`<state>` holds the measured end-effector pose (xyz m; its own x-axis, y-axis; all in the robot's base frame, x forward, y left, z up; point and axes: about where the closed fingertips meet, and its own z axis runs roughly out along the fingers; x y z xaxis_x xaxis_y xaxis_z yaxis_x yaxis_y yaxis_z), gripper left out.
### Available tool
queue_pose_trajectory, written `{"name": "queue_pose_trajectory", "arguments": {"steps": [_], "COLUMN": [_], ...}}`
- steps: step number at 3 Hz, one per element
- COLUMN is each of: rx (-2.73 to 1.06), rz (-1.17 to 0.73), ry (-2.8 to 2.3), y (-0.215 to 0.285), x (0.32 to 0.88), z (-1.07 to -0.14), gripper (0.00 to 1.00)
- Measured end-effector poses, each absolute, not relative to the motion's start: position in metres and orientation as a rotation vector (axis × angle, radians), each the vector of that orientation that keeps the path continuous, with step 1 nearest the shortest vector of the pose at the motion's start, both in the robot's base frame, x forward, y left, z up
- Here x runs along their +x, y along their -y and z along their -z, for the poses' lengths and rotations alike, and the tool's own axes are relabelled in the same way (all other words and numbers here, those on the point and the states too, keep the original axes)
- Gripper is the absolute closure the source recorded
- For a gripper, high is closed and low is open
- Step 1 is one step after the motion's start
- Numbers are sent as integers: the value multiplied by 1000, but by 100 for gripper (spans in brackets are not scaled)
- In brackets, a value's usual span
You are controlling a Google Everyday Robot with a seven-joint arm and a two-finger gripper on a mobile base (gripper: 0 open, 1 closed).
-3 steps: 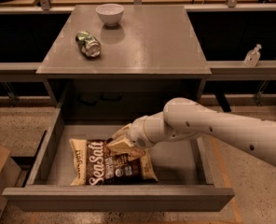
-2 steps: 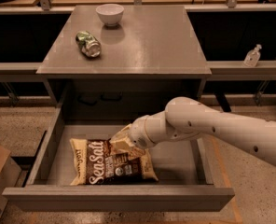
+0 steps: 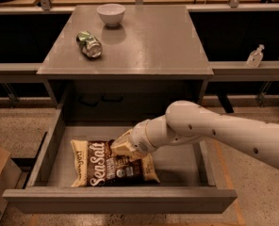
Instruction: Pick brown chip bag from top drawer and place on counter
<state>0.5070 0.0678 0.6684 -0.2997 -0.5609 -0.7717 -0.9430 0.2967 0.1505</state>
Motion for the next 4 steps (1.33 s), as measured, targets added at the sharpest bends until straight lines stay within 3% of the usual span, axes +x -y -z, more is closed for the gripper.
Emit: {"name": "queue_pose_trajectory", "arguments": {"steps": [1,4], "rx": [-1337,-1339], "rz": [-823,-775], "ry": [-1959,-1887], "y": [-69,-62], "x": [508,526], "z": [-670,-698], "gripper": [84,14]}}
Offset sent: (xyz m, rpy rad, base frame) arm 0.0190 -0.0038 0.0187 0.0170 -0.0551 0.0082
